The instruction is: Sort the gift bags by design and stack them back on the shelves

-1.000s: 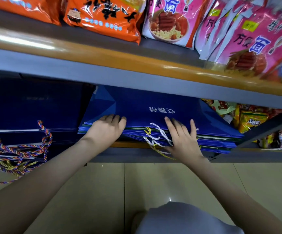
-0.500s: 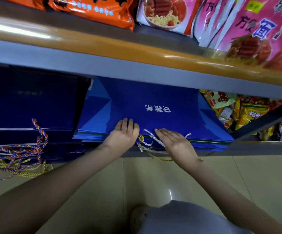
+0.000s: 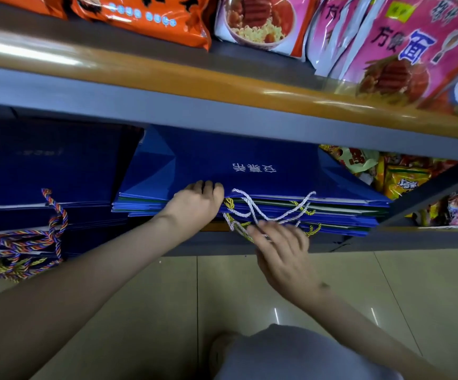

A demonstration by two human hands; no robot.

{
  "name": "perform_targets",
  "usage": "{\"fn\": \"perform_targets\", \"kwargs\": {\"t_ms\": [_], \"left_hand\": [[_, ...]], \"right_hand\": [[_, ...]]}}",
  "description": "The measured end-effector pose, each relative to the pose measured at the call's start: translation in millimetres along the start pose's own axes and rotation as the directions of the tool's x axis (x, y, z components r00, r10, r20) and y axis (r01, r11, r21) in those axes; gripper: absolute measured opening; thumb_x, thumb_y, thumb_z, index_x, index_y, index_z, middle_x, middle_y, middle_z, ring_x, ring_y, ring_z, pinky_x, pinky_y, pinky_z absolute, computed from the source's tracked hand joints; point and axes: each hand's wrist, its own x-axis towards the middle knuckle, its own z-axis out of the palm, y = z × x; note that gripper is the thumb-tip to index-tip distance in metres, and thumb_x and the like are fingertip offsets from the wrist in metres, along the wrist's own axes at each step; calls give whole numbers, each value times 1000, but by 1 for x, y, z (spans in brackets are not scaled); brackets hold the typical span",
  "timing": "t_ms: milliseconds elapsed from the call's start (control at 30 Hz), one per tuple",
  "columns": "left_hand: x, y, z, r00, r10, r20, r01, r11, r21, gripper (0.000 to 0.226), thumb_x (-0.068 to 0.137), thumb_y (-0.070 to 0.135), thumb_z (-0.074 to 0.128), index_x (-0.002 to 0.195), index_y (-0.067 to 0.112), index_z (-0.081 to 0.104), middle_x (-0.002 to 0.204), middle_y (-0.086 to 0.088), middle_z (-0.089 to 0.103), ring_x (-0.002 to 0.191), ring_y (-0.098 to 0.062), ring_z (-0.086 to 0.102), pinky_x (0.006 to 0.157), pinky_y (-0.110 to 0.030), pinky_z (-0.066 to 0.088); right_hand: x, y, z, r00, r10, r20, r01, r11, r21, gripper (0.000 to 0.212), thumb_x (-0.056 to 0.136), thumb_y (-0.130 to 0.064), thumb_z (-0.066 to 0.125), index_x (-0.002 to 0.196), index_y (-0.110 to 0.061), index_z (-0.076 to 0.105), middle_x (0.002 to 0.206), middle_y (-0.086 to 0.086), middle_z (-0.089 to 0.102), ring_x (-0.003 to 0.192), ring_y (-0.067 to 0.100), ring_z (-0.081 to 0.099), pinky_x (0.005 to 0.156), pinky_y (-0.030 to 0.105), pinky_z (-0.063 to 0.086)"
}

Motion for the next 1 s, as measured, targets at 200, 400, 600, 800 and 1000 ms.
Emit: {"fn": "perform_targets", "kwargs": {"t_ms": [200,400,600,800,1000], "left_hand": [[24,-28,-30,997,-38,-72,40,999,15,77,46,21,88,104,-2,44,67,-9,61,48,-21,57,37,-19,35],[39,-47,-54,990,-22,-141,30,998,53,79,47,44,86,101,0,50,70,-7,62,55,-19,61,39,-20,36],[36,-51,-57,976,18,-215,11,991,133,72,67,46,77,119,-1,57,101,-15,65,90,-30,64,79,-36,50],[28,-43,-44,987,45,-156,-26,992,120,78,69,43,75,122,-1,39,100,-14,64,80,-28,62,65,-34,51],[15,-29,-31,996,62,-59,-56,993,99,84,59,27,86,122,-1,37,104,-17,64,82,-29,63,63,-36,55]], "right_hand": [[-2,-2,46,994,107,29,-104,990,-91,79,64,-18,85,129,-7,41,133,12,41,120,28,44,101,44,33],[18,17,64,988,147,-51,-154,967,-202,64,86,-6,47,143,-12,19,139,16,37,122,35,42,99,48,33],[38,30,66,953,294,66,-264,920,-288,69,63,-9,77,123,-12,43,95,7,62,86,27,44,80,39,34],[29,24,66,993,120,7,-112,949,-295,24,72,-1,39,92,-14,44,64,-1,59,80,22,38,76,36,31],[22,16,16,990,-3,-140,-29,973,-227,18,80,-9,57,95,-18,52,69,-6,61,84,18,45,79,34,28]]}}
